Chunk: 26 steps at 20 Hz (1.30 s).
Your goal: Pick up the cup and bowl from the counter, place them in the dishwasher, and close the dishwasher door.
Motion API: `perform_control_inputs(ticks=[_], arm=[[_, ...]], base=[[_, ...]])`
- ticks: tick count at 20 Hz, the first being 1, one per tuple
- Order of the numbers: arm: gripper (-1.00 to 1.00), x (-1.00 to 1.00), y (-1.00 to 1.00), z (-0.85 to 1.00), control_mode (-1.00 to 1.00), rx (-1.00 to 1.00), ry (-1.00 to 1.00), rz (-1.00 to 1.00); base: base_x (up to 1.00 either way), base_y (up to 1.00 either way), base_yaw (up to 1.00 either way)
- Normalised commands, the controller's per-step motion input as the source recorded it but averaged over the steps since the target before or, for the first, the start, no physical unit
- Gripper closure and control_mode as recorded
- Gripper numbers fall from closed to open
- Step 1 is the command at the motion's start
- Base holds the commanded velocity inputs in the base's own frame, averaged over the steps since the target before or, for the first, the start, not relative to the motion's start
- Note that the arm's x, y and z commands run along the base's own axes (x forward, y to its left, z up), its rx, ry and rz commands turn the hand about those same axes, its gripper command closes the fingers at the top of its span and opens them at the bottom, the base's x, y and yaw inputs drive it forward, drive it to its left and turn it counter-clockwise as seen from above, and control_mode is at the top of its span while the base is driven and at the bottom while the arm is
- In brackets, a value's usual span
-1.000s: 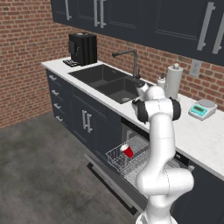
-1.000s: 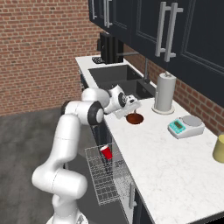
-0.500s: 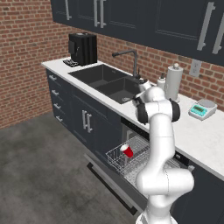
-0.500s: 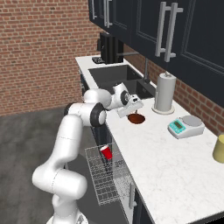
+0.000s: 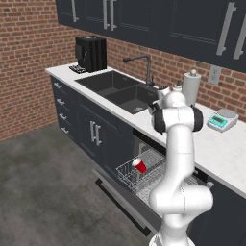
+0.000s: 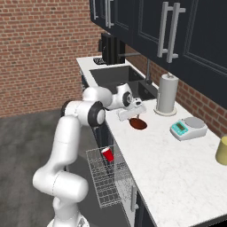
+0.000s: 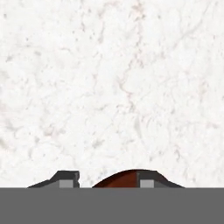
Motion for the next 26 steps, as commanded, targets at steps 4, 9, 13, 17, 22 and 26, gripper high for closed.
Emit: perform_control_inputs(ticks=[4, 9, 13, 17, 22, 26], arm=[[1.0, -0.83, 0.11, 0.0, -1.0, 0.0, -0.07, 0.0], [1.0, -0.66, 0.27, 0.0, -1.0, 0.0, -0.13, 0.0], [1.0, -0.63, 0.37, 0.0, -1.0, 0.0, -0.15, 0.0], [1.0, -0.61, 0.39, 0.0, -1.0, 0.0, -0.14, 0.0], [1.0, -0.45, 0.43, 0.0, -1.0, 0.0, -0.08, 0.0], [1.0, -0.34, 0.51, 0.0, -1.0, 0.0, -0.02, 0.0]], base=[[0.0, 0.0, 0.0], [0.0, 0.0, 0.0], [0.0, 0.0, 0.0], [0.0, 0.0, 0.0], [0.0, 0.0, 0.0], [0.0, 0.0, 0.0]])
